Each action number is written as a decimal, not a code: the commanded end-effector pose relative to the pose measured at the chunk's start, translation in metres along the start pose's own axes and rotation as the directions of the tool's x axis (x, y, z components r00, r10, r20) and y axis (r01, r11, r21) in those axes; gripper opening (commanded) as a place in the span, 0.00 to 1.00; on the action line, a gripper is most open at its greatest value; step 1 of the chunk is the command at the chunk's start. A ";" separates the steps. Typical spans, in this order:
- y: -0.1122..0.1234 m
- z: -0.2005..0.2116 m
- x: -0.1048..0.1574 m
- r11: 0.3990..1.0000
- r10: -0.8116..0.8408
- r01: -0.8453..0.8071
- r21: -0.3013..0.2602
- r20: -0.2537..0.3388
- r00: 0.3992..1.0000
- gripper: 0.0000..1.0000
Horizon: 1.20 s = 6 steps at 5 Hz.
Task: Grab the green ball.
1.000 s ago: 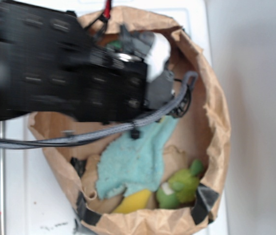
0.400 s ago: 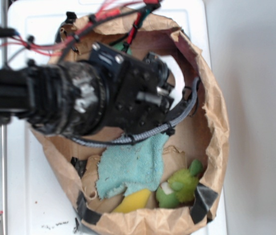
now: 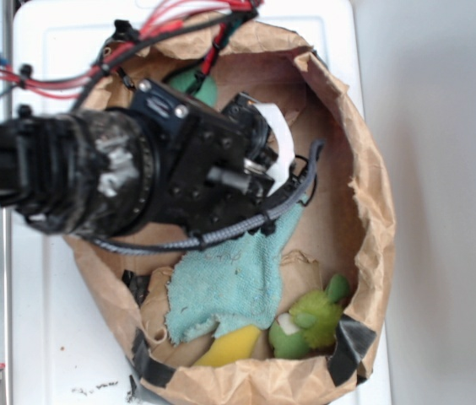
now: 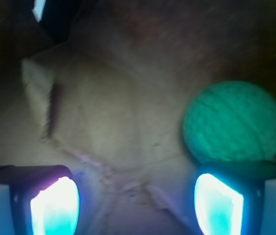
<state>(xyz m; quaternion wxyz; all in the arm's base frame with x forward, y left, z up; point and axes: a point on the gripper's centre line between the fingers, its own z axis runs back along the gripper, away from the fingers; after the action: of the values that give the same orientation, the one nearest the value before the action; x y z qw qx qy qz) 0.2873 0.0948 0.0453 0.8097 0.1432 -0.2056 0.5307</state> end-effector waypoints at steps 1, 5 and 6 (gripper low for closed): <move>0.018 0.024 0.033 0.996 0.075 -0.077 0.044 0.043 0.996 1.00; 0.026 0.000 0.021 0.953 0.206 -0.216 0.214 0.068 0.976 1.00; 0.027 -0.004 0.018 0.955 0.200 -0.214 0.205 0.088 0.976 1.00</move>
<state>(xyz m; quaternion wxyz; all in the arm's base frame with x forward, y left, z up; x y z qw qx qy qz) 0.2779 0.1133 0.0364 0.7270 0.2270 -0.1820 0.6220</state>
